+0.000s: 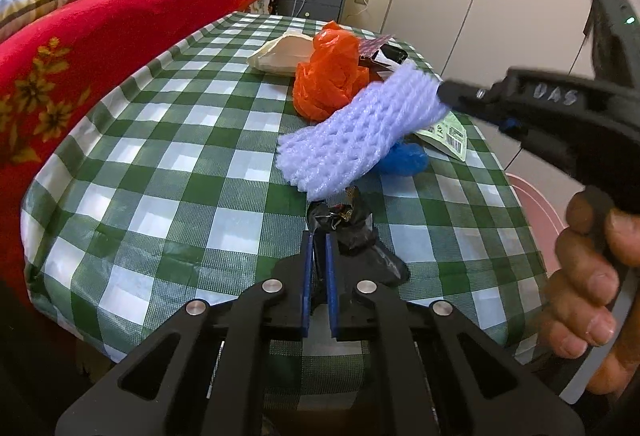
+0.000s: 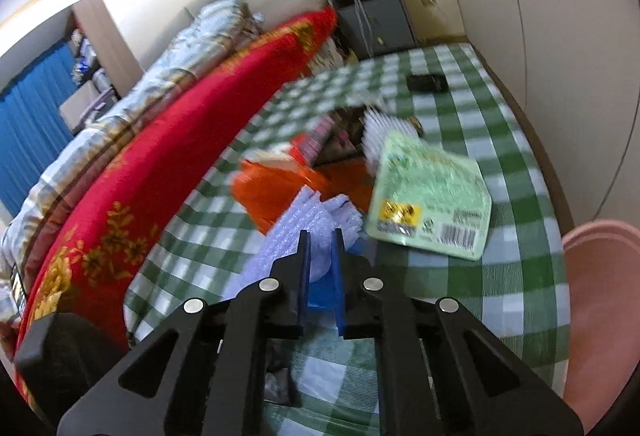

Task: Collect trash
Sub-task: 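Lift both held items and carry them over the pink bin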

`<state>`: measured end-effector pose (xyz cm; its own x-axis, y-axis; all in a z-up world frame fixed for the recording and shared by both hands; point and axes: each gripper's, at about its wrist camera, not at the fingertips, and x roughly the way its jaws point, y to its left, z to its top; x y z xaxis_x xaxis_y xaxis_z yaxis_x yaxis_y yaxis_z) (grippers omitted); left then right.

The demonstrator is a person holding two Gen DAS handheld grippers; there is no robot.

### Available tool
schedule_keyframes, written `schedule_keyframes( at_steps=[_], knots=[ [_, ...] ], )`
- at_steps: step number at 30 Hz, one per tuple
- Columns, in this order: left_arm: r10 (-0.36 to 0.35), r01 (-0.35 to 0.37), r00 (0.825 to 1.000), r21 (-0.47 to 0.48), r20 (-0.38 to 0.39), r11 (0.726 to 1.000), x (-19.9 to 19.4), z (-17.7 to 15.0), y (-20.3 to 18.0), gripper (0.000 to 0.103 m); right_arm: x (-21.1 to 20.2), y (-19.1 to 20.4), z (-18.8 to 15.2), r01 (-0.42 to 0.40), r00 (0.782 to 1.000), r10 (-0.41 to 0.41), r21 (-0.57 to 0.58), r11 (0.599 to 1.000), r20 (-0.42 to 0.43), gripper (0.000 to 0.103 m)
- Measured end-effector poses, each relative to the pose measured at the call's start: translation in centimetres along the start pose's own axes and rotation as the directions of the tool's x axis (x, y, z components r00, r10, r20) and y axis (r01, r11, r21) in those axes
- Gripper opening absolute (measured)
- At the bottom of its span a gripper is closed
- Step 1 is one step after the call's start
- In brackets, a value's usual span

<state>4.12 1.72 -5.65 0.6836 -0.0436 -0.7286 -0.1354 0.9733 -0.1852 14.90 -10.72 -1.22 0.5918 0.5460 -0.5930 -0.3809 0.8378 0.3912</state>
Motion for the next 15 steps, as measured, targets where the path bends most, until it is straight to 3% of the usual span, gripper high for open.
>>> schedule_keyframes(
  at_steps=[7, 11, 15],
  knots=[
    [-0.02, 0.02, 1.0, -0.01, 0.024, 1.0, -0.9, 0.3, 0.3, 0.004, -3.8, 2.4, 0.7, -0.042, 0.995, 0.051, -0.108, 0.993, 0.082, 0.009],
    [-0.028, 0.028, 0.999, -0.01, 0.041, 1.0, -1.6, 0.4, 0.4, 0.003, -6.2, 3.4, 1.0, -0.028, 0.992, 0.046, -0.154, 0.988, 0.116, 0.009],
    [-0.04, 0.04, 0.998, -0.01, 0.057, 0.999, -2.3, 0.4, 0.4, 0.003, -9.2, 4.0, 1.4, 0.037, 0.988, -0.006, -0.194, 0.98, 0.157, 0.009]
  ],
)
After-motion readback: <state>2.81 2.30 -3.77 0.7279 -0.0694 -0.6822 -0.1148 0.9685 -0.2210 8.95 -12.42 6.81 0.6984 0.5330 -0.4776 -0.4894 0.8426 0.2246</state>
